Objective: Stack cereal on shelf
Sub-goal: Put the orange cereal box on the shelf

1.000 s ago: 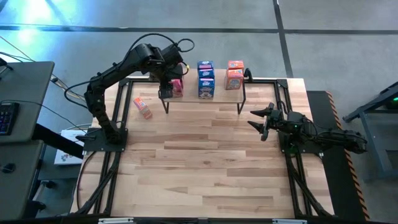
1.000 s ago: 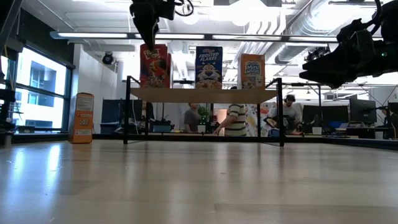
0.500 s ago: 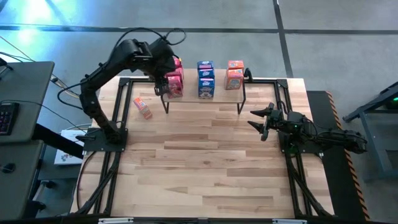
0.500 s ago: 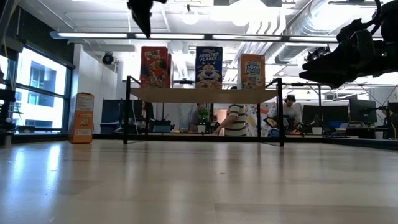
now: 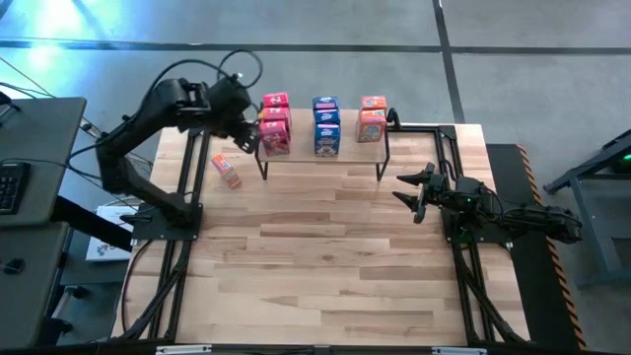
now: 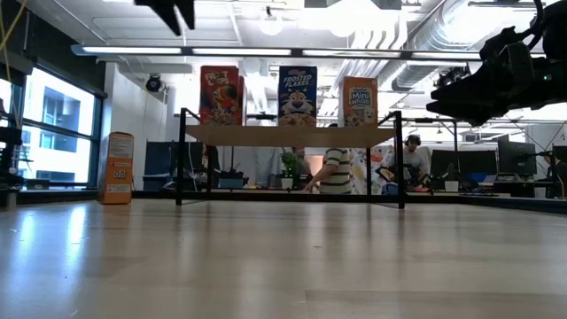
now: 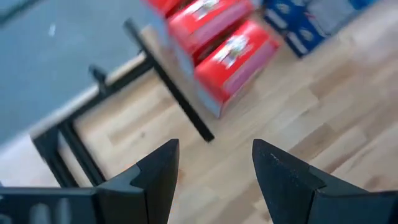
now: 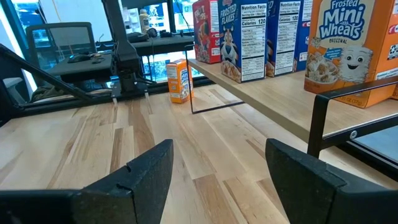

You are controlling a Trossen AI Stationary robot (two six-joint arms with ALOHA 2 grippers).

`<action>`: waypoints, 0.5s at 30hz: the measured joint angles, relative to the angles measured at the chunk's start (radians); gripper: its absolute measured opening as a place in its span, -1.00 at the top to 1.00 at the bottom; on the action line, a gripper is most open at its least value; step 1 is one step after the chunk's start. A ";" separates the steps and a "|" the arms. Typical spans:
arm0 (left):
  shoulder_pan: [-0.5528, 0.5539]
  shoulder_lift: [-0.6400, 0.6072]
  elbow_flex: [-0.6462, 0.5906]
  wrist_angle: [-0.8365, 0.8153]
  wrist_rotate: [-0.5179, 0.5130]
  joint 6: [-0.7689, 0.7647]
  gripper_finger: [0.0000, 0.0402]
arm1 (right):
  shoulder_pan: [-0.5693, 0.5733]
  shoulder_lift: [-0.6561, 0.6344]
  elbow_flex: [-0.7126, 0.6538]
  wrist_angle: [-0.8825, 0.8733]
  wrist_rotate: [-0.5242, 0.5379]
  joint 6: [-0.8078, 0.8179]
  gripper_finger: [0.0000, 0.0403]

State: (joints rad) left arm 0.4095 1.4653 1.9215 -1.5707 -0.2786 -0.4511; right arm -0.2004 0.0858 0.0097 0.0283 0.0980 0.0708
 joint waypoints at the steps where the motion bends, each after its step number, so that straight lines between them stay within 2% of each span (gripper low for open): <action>1: -0.004 -0.020 -0.026 0.000 -0.009 -0.068 0.02 | 0.000 0.000 0.000 0.000 0.000 0.000 -0.23; 4: -0.017 -0.076 -0.099 0.000 -0.023 -0.221 0.02 | 0.000 0.000 0.000 0.000 0.000 0.000 -0.23; 15: -0.020 -0.236 -0.376 -0.001 -0.054 -0.606 0.02 | 0.000 0.000 0.000 0.000 0.000 0.000 -0.23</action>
State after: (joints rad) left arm 0.3893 1.2291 1.5454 -1.5719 -0.3326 -1.0570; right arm -0.2001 0.0860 0.0097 0.0280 0.0978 0.0708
